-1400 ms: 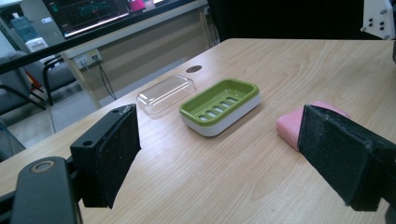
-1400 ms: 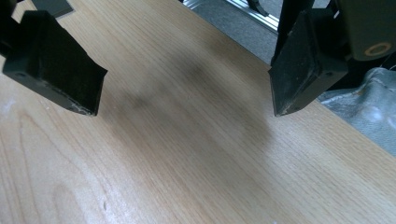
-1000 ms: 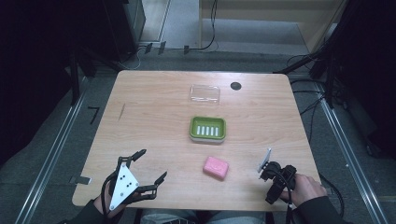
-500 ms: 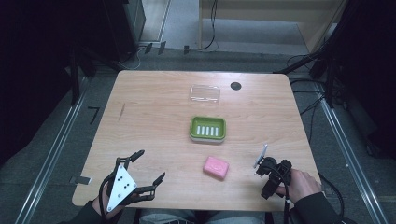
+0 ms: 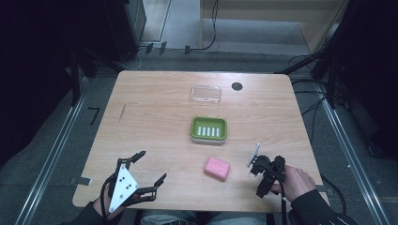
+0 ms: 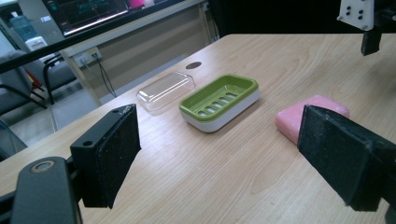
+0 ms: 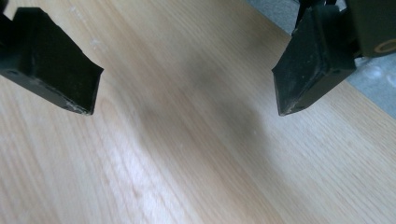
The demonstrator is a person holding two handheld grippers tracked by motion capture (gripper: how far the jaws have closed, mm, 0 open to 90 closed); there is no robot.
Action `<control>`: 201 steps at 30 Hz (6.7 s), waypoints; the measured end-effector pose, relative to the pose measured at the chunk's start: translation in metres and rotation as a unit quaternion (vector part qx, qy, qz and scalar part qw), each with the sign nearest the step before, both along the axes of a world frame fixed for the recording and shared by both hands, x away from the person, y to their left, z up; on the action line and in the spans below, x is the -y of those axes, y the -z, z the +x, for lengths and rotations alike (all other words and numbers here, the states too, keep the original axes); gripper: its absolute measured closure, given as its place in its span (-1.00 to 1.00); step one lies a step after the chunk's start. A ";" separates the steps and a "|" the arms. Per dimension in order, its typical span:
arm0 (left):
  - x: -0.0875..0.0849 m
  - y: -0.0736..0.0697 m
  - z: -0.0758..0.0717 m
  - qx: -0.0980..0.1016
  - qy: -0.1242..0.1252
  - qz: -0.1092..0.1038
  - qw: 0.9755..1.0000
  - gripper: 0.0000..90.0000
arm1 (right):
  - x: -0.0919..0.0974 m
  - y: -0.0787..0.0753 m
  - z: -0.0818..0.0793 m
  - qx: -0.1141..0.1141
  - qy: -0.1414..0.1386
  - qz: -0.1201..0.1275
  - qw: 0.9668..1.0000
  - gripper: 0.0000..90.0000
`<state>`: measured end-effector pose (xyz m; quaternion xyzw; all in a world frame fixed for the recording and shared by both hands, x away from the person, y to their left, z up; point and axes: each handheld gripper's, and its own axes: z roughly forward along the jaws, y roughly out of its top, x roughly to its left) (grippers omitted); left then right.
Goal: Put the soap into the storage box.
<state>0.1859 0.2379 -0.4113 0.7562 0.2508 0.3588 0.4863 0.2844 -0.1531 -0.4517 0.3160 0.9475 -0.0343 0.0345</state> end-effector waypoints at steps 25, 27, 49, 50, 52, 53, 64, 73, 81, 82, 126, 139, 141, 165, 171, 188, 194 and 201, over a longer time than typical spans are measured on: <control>0.001 -0.001 -0.001 0.001 0.002 0.001 1.000 -0.70 | -0.045 -0.008 0.013 0.022 -0.055 0.019 0.998 -0.98; 0.001 -0.001 -0.001 0.001 0.002 0.001 1.000 -0.70 | -0.050 -0.009 0.014 0.025 -0.064 0.020 0.997 -0.98; -0.001 0.000 -0.001 0.001 0.001 -0.003 1.000 -0.70 | -0.086 -0.012 0.020 0.022 -0.105 0.059 0.992 -1.00; -0.001 0.000 -0.001 0.002 0.001 -0.003 1.000 -0.70 | -0.089 -0.011 0.021 0.019 -0.106 0.061 0.992 -1.00; -0.001 0.000 0.000 0.002 0.002 -0.002 1.000 -0.70 | -0.090 -0.011 0.022 0.019 -0.105 0.062 0.992 -1.00; -0.001 0.000 0.000 0.001 0.002 -0.002 1.000 -0.70 | -0.091 -0.010 0.023 0.017 -0.104 0.060 0.993 -1.00; -0.001 0.000 -0.001 0.001 0.003 -0.002 1.000 -0.70 | -0.111 -0.007 0.031 0.016 -0.102 0.043 0.994 -1.00; -0.001 0.000 0.000 0.001 0.003 -0.002 1.000 -0.70 | -0.123 -0.007 0.037 0.013 -0.101 0.042 0.994 -0.97; -0.001 0.000 0.000 0.001 0.003 -0.003 1.000 -0.70 | -0.134 -0.002 0.042 0.000 -0.110 0.039 0.993 -0.82; -0.001 0.000 0.000 0.001 0.004 -0.003 1.000 -0.70 | -0.135 -0.001 0.042 -0.001 -0.111 0.040 0.993 -0.80; -0.002 -0.001 -0.001 0.003 0.002 -0.004 1.000 -0.70 | -0.146 0.008 0.043 -0.009 -0.137 0.016 0.990 -0.15; -0.002 -0.001 -0.001 0.003 0.002 -0.005 1.000 -0.70 | -0.147 0.004 0.040 -0.006 -0.133 0.020 0.991 -0.14; -0.002 -0.001 -0.001 0.003 0.003 -0.004 1.000 -0.70 | -0.147 0.004 0.040 -0.005 -0.133 0.019 0.991 -0.14; -0.002 -0.001 -0.001 0.003 0.003 -0.005 1.000 -0.70 | -0.129 -0.009 0.046 0.003 -0.117 0.028 0.993 -0.14; -0.002 -0.001 0.000 0.003 0.003 -0.005 1.000 -0.70 | -0.124 -0.010 0.047 0.004 -0.116 0.028 0.993 -0.14; -0.002 -0.001 0.000 0.003 0.001 -0.006 1.000 -0.70 | -0.107 -0.020 0.051 0.022 -0.111 0.030 0.993 -0.14; -0.002 -0.001 0.000 0.003 0.001 -0.006 1.000 -0.70 | -0.104 -0.023 0.053 0.024 -0.110 0.031 0.993 -0.14; -0.001 -0.001 -0.001 0.002 0.001 -0.005 1.000 -0.70 | -0.099 -0.027 0.057 0.028 -0.104 0.030 0.994 -0.14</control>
